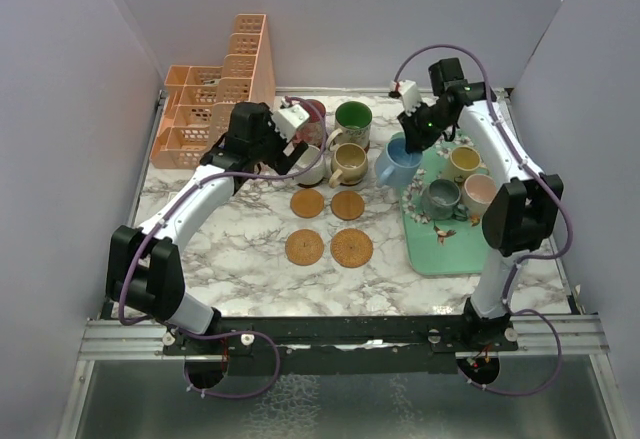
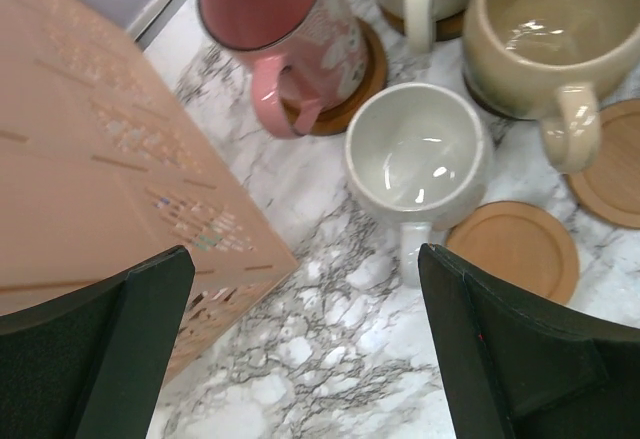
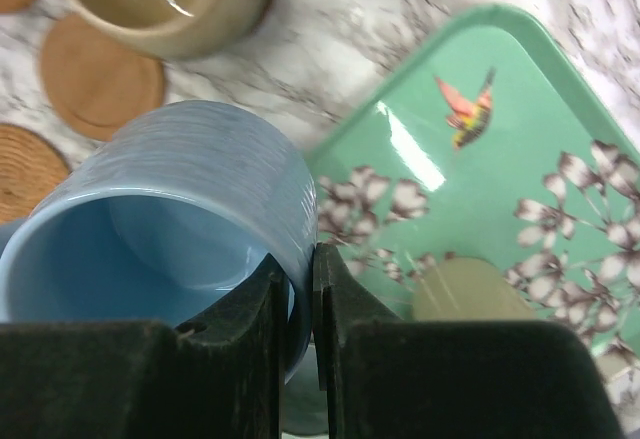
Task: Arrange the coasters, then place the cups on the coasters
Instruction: Pick up the cup from the tray.
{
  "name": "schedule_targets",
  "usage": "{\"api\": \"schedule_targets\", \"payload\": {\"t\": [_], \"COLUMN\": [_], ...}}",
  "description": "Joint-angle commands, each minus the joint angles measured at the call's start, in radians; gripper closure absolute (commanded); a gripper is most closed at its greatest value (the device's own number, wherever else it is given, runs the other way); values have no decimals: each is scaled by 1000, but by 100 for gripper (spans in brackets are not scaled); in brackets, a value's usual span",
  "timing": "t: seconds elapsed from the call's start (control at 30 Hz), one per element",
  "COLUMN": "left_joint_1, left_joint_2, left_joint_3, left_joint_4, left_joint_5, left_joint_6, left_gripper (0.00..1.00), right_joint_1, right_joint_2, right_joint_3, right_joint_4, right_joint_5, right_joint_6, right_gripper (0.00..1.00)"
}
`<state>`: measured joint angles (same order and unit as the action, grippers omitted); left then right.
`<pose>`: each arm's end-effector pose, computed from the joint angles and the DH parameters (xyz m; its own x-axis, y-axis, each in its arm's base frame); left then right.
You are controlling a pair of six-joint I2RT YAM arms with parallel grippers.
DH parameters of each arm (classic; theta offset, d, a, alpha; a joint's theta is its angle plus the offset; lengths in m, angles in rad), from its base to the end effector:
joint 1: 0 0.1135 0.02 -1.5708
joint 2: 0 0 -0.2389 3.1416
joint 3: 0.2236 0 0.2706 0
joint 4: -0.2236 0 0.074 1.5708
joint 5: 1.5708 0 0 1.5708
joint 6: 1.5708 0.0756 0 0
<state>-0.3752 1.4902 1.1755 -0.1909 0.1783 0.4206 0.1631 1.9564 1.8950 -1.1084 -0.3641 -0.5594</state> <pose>0.3673 -0.1591 0.2551 -0.2051 0.5127 -0.8337 0.6450 0.7115 0.2788 0.4232 0.0969 0.2454 -0.6167 -0.6040 -0.5048 -0.7269 0.6830 0.0707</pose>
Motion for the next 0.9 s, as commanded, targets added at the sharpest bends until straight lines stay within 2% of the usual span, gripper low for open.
{"api": "schedule_targets", "payload": {"t": [0.0,0.2,0.37,0.5,0.73,0.87], "left_joint_1": [48,115,176,193,199,199], "left_joint_2": [-31,-19,-42,-63,-116,-143], "left_joint_3": [27,76,93,96,78,85], "left_joint_4": [25,27,16,-1,-34,-57], "left_joint_5": [-107,-200,-195,-197,-49,-30], "left_joint_6": [-86,-170,-242,-244,-212,-184], "left_gripper": [1,1,1,1,1,1], "right_joint_1": [109,256,359,425,521,548], "right_joint_2": [-111,-137,-114,-74,21,80], "right_joint_3": [-58,-86,-75,-39,12,34], "right_joint_4": [113,171,192,194,224,221], "right_joint_5": [8,64,102,111,161,163], "right_joint_6": [174,270,329,373,419,426], "right_gripper": [99,99,99,99,99,99]}}
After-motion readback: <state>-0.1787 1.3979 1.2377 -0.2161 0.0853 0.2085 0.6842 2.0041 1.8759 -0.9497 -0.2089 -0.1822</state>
